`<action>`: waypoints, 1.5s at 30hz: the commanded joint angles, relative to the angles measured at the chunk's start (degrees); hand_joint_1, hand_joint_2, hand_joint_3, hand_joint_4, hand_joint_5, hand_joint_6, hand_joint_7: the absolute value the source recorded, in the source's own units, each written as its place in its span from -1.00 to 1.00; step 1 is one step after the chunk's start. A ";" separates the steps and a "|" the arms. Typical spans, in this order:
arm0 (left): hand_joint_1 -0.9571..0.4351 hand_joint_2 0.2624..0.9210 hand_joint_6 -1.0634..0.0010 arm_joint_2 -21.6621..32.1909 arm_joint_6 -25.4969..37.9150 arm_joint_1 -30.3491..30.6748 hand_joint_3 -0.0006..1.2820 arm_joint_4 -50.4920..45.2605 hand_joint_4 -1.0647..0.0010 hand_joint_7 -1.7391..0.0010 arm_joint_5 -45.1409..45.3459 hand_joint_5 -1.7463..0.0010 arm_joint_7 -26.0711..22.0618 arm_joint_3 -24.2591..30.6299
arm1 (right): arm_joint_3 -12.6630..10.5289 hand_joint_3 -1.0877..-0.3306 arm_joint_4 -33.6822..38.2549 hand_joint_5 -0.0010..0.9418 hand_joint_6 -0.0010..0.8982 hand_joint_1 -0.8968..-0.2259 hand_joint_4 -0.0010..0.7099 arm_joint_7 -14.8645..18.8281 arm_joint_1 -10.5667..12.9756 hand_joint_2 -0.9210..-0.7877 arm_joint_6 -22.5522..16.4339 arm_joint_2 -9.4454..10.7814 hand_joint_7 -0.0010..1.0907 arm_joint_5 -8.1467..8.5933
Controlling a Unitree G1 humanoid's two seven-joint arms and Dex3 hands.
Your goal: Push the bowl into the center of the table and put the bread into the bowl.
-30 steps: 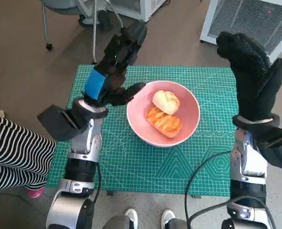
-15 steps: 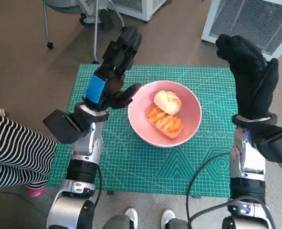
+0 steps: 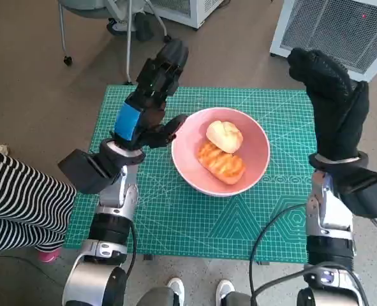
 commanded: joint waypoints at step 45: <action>-0.66 1.00 1.00 0.10 -0.36 -0.06 -0.32 0.81 0.96 0.66 -5.22 0.99 -6.37 1.72 | 1.30 0.07 0.00 -0.99 -0.76 -0.48 -0.48 0.69 1.41 -1.00 0.25 1.40 -0.32 0.04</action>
